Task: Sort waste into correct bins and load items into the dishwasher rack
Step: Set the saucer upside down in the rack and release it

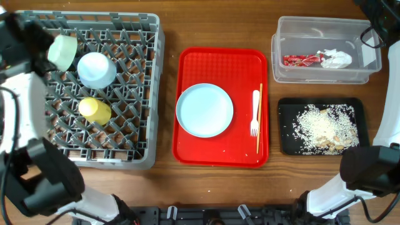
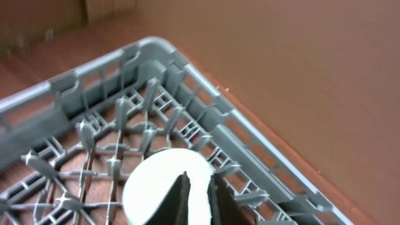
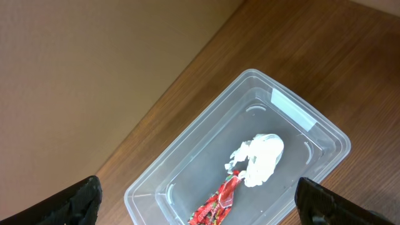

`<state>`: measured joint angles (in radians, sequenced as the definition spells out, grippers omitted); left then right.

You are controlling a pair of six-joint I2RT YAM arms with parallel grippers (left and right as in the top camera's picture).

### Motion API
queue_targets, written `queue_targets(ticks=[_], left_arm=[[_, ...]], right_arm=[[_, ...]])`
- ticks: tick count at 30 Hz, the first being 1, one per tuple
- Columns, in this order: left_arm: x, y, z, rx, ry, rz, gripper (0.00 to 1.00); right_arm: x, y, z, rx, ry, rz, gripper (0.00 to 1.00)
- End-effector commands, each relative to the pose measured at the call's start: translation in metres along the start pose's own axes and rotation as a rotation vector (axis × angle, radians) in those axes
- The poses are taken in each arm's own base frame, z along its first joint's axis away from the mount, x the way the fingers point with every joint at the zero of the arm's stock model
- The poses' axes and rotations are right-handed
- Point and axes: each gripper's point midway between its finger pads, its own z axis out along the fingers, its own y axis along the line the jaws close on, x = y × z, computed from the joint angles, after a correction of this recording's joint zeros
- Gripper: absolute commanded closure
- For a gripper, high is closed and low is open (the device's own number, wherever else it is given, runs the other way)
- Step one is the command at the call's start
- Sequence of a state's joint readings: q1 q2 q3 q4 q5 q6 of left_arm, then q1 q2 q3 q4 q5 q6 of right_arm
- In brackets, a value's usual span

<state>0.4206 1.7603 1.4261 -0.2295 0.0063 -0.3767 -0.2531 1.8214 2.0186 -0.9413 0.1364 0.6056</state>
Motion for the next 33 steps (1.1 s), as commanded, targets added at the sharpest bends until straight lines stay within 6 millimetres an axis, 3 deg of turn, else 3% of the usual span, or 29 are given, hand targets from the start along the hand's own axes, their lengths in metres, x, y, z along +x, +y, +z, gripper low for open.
queue_targets(ticks=[1, 8, 14, 19, 26, 30, 33], left_arm=[[0.030, 0.013, 0.028, 0.084, 0.135, -0.098, 0.96], [0.055, 0.029, 0.056, 0.056, 0.186, -0.111, 0.96], [0.067, 0.002, 0.050, 0.216, 0.268, -0.122, 0.96], [0.073, 0.000, 0.048, 0.229, 0.295, -0.120, 0.96], [0.048, 0.038, 0.058, 0.016, 0.150, -0.097, 0.96], [0.039, 0.040, 0.059, 0.010, 0.114, -0.099, 0.96], [0.052, 0.036, 0.061, 0.039, 0.167, -0.103, 0.96]], right_arm=[[0.000, -0.001, 0.004, 0.014, -0.005, 0.004, 0.00], [0.000, -0.001, 0.004, 0.014, -0.005, 0.004, 0.00], [0.000, -0.001, 0.004, 0.014, -0.005, 0.004, 0.00], [0.000, -0.001, 0.004, 0.014, -0.005, 0.004, 0.00], [0.000, -0.001, 0.004, 0.014, -0.005, 0.004, 0.00], [0.000, -0.001, 0.004, 0.014, -0.005, 0.004, 0.00], [0.000, -0.001, 0.004, 0.014, -0.005, 0.004, 0.00]])
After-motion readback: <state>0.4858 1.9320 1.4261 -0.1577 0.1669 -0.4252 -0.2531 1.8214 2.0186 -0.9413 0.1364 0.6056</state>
